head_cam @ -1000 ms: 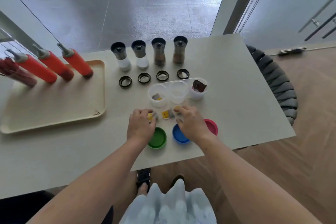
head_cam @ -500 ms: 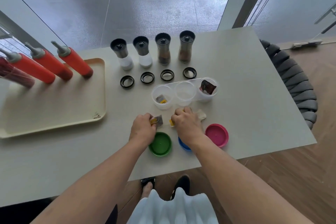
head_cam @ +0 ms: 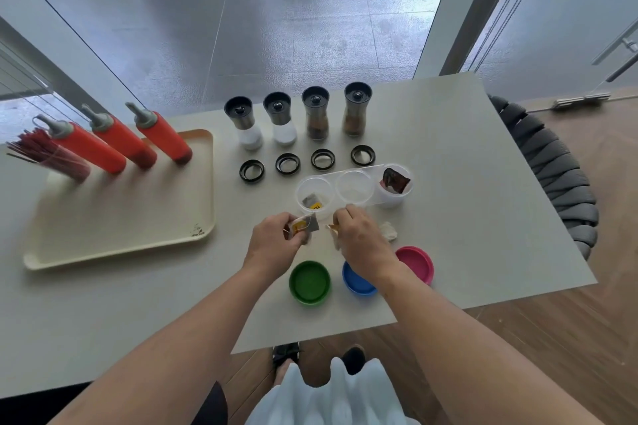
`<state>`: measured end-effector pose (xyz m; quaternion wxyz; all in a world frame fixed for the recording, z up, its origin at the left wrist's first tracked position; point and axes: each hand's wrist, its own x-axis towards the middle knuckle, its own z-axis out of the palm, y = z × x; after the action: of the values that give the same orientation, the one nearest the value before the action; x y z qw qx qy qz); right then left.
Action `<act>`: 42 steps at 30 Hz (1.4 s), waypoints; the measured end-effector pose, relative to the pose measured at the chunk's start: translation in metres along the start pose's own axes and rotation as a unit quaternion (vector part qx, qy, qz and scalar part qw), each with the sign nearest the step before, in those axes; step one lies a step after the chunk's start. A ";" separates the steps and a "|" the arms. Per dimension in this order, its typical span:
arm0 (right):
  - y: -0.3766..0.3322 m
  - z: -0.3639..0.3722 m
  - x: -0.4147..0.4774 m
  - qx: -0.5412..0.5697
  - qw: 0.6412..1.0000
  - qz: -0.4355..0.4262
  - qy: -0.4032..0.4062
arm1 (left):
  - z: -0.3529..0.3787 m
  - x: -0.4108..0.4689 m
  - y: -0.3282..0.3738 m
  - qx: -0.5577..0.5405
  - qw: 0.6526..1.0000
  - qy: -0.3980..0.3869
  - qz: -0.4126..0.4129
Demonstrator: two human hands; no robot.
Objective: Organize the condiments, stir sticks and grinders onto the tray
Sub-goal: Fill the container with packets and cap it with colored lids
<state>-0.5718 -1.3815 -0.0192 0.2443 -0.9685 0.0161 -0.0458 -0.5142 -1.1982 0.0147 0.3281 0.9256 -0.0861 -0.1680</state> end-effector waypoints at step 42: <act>0.072 -0.054 -0.031 0.076 0.968 0.234 0.044 | 0.052 0.015 0.076 0.051 0.992 -0.075 0.087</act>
<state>-0.6087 -1.4687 -0.0088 0.3205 -0.9133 0.2494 -0.0309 -0.5230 -1.2913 0.0213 0.2862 0.9149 -0.1989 -0.2037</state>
